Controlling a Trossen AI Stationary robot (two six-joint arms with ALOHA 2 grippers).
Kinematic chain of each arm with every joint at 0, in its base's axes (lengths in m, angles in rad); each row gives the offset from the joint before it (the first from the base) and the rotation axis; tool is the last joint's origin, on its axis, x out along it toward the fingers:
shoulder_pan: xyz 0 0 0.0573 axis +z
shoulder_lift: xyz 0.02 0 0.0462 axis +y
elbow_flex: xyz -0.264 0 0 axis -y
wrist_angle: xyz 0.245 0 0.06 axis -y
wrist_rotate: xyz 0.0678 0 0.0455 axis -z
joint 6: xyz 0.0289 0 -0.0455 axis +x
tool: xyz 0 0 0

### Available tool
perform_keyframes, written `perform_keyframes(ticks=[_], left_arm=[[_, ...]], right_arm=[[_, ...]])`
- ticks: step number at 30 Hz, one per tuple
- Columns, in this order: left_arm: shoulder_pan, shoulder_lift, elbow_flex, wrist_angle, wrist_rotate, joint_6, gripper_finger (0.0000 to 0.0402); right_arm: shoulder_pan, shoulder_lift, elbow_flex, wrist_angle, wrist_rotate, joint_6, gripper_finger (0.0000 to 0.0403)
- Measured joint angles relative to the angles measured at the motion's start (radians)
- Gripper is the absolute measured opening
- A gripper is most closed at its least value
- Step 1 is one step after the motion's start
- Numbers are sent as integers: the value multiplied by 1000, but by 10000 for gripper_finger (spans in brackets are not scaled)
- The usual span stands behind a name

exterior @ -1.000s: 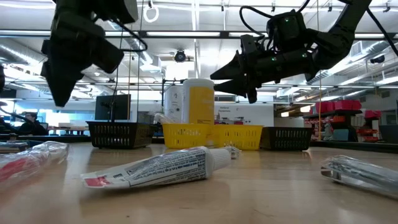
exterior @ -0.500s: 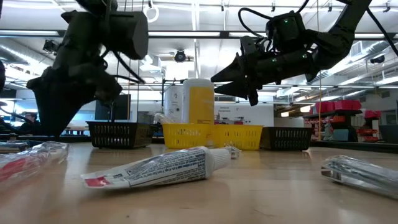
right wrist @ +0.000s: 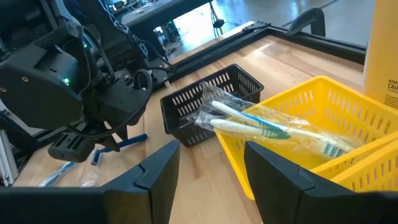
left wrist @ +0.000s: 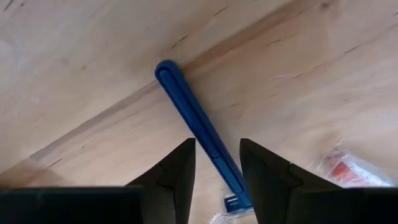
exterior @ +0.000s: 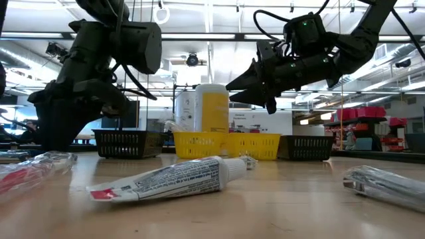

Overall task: Pick & Place Travel size toiletries
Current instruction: Put the blue razor into the right black bin

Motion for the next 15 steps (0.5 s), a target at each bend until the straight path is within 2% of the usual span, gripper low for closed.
perform_keyframes(ticks=[12, 15], left_arm=[[0, -3, -56, 81, 2, 17, 134], [0, -3, -56, 83, -9, 52, 122]], right_arm=[[0, 0, 0, -8, 3, 0, 185], [0, 0, 0, -8, 3, -3, 183]])
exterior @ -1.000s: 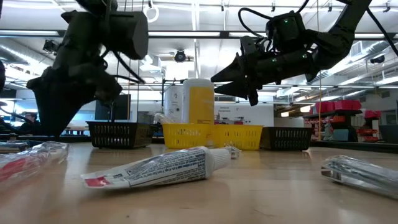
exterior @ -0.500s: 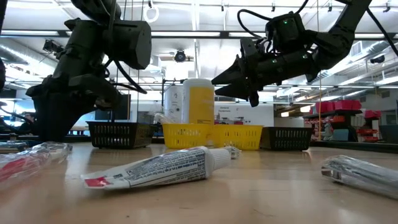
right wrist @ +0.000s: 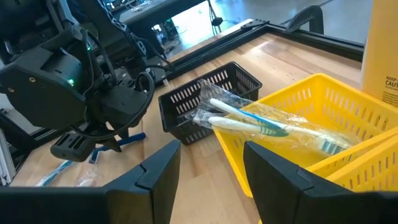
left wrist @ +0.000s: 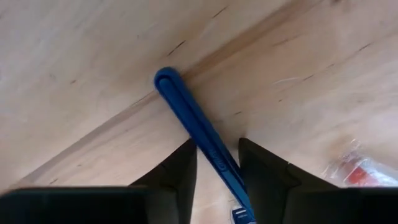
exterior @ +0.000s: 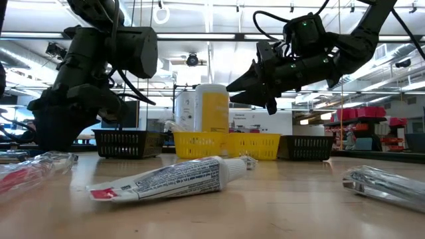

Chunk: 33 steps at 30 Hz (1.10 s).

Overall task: Pick & Place Travel size toiletries
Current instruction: Put the blue razor into the right black bin

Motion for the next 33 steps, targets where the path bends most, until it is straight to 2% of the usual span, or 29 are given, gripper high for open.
perform_keyframes(ticks=[8, 14, 19, 22, 27, 33], left_arm=[[-12, 3, 21, -5, -23, 58, 39], [-47, 4, 136, 12, -133, 235, 39], [-50, 3, 268, 15, -163, 377, 51], [-49, 3, 336, 26, -245, 447, 41], [-49, 3, 401, 113, -377, 594, 41], [-41, 3, 404, 258, -356, 697, 49]], right_arm=[[1, 0, 0, -6, -10, -59, 181], [31, 0, 0, -11, -135, -201, 179], [123, 0, 0, -6, -93, -407, 179], [177, 0, 0, -7, -75, -513, 178], [212, 0, 0, 13, -62, -473, 176], [212, 0, 0, 34, -85, -344, 175]])
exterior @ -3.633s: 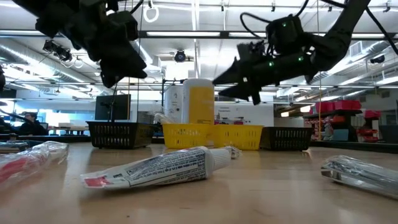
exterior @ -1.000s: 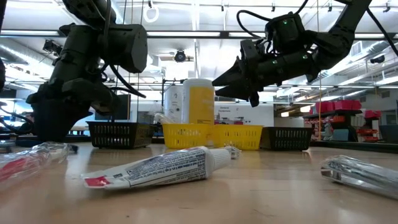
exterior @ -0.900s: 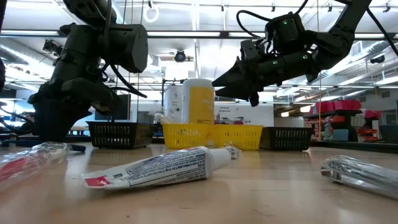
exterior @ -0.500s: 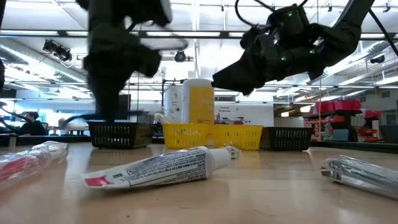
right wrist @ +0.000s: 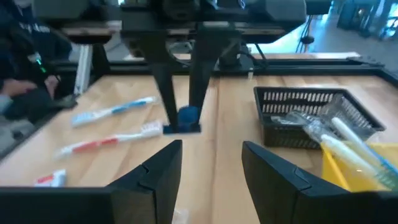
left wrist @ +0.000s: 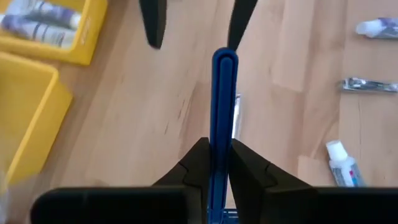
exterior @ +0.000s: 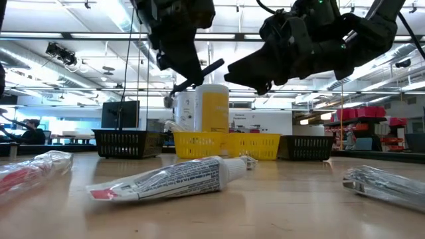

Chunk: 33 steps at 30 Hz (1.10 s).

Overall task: Pick & Place Travel size toiletries
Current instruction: Put the blue razor into the right black bin

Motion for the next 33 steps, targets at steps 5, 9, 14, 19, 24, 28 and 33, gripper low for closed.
perform_keyframes(ticks=[5, 9, 14, 19, 24, 28, 33], left_arm=[[3, 0, 0, 38, -1, 70, 41], [12, 0, 0, 81, 10, 111, 45], [35, 0, 0, 97, 20, 112, 42], [54, 0, 0, 97, 24, 118, 47], [70, 0, -1, 129, 22, 125, 44], [85, -1, -1, 136, 25, 127, 45], [87, -1, -1, 136, 53, 147, 46]], right_arm=[[4, 0, 0, 14, -17, 66, 176], [5, 0, 0, 61, -19, 94, 174], [25, 0, 1, 74, -18, 87, 173], [38, 0, 1, 75, 34, 67, 167], [35, 0, 1, 80, 44, 67, 151], [30, 0, 1, 88, 49, 67, 142], [31, 0, 1, 88, 44, 60, 126]])
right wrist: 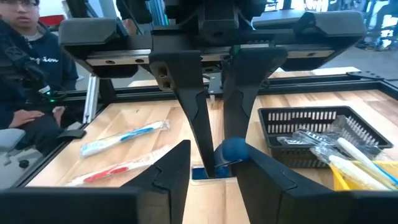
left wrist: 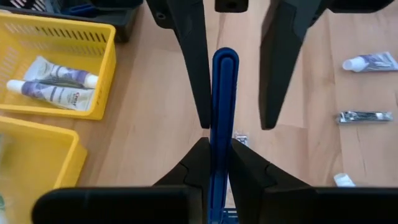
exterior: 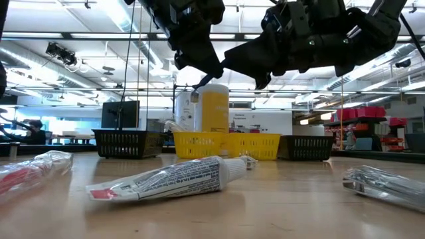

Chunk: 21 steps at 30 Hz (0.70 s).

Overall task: Pick & Place Travel size toiletries
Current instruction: Put the blue razor into the right black bin

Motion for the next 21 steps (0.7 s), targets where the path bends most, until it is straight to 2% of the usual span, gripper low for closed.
perform_keyframes(ticks=[8, 21], left_arm=[[3, 0, 0, 17, 18, 38, 50], [3, 0, 0, 18, 18, 65, 53]], right_arm=[[-2, 0, 0, 2, 0, 0, 82], [-2, 0, 0, -16, 1, -3, 52]])
